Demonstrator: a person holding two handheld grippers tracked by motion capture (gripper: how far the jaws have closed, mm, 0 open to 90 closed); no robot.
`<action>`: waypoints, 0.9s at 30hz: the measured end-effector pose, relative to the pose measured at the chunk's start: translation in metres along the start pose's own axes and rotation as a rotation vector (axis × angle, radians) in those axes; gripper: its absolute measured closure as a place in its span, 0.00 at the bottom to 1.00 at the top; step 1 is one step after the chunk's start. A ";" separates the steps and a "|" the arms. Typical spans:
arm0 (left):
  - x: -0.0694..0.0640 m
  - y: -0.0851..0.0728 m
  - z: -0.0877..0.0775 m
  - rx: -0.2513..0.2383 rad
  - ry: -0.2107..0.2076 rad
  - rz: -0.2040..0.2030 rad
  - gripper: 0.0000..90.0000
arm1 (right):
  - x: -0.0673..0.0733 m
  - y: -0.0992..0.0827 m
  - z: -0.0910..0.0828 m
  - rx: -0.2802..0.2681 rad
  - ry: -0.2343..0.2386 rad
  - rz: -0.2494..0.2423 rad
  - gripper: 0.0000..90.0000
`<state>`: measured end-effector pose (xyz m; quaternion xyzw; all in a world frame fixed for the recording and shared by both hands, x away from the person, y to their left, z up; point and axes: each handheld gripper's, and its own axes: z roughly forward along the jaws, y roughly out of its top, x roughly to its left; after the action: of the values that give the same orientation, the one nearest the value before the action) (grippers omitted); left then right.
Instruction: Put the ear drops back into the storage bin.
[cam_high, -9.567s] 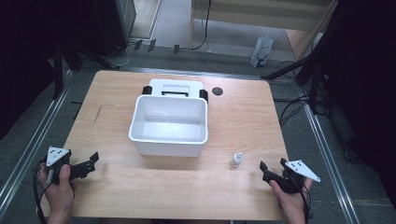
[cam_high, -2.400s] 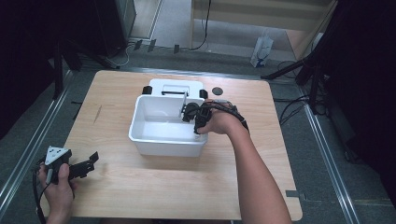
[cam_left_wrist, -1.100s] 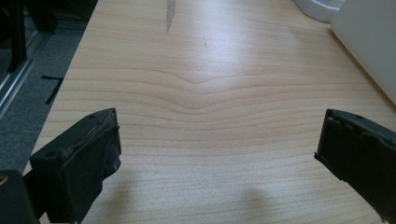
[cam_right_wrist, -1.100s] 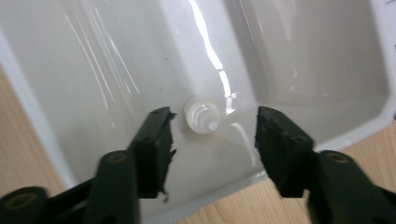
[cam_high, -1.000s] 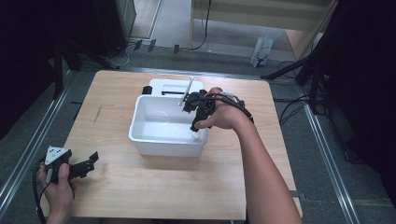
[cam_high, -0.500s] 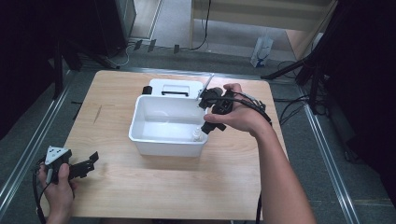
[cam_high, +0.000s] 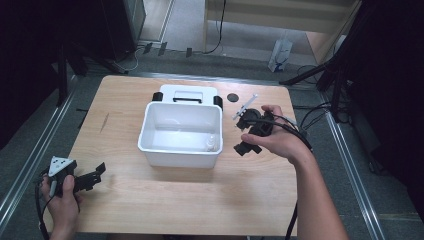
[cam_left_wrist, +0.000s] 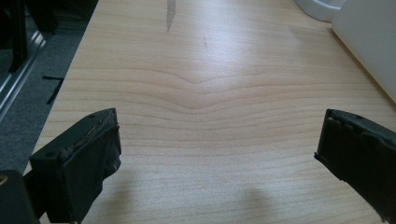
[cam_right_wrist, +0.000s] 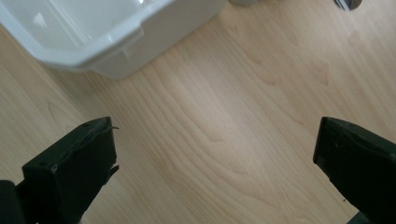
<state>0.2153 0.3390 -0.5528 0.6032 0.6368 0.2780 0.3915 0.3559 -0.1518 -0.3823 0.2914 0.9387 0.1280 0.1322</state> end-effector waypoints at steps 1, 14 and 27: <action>0.000 0.000 0.000 0.001 -0.001 0.000 0.00 | -0.001 -0.012 0.004 0.001 -0.004 0.015 0.00; 0.000 0.000 0.000 -0.001 0.002 0.001 0.00 | -0.002 -0.088 0.041 -0.063 -0.041 0.143 0.00; -0.001 0.000 0.000 -0.004 0.004 0.002 0.00 | 0.002 -0.162 0.057 -0.249 -0.125 0.278 0.00</action>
<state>0.2149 0.3383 -0.5527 0.6027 0.6364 0.2809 0.3910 0.2897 -0.2703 -0.4870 0.4071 0.8563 0.2418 0.2062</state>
